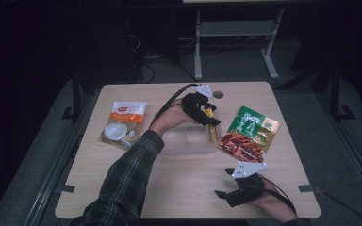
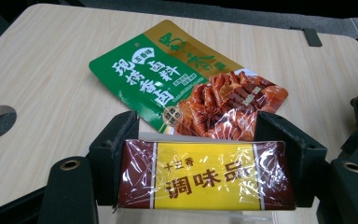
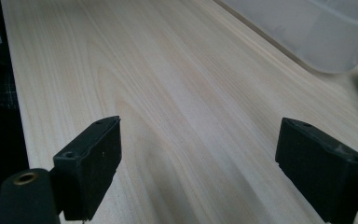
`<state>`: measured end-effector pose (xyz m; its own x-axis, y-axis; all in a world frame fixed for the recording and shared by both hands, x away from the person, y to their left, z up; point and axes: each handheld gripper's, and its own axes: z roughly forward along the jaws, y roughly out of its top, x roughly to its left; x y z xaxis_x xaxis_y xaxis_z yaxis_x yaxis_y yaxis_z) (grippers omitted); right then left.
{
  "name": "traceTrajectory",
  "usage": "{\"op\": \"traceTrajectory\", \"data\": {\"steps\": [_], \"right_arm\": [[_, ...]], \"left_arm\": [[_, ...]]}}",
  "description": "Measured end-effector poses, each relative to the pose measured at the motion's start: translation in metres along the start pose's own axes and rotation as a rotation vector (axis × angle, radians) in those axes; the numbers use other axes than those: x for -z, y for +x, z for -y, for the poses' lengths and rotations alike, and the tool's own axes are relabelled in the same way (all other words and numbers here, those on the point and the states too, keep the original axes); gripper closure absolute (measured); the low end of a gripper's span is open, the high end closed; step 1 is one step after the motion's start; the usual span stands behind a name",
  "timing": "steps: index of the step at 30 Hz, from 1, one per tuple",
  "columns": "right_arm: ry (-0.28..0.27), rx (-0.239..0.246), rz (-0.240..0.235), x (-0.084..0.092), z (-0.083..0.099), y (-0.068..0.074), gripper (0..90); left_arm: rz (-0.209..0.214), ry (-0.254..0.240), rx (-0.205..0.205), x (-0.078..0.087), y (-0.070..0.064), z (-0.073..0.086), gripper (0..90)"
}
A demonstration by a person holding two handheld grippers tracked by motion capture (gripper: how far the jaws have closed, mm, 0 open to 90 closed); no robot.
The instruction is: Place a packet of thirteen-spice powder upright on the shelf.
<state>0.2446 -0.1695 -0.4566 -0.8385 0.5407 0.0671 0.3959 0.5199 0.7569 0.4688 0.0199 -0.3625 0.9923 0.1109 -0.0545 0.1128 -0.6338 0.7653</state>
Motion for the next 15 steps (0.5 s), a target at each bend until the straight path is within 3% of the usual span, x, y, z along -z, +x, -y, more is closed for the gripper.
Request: {"op": "traceTrajectory", "data": {"steps": [15], "right_arm": [[0.004, 0.004, -0.007, 0.000, 0.000, 0.001, 13.7]], "left_arm": [[0.024, 0.053, 0.009, -0.026, -0.001, 0.004, 31.2]]}}
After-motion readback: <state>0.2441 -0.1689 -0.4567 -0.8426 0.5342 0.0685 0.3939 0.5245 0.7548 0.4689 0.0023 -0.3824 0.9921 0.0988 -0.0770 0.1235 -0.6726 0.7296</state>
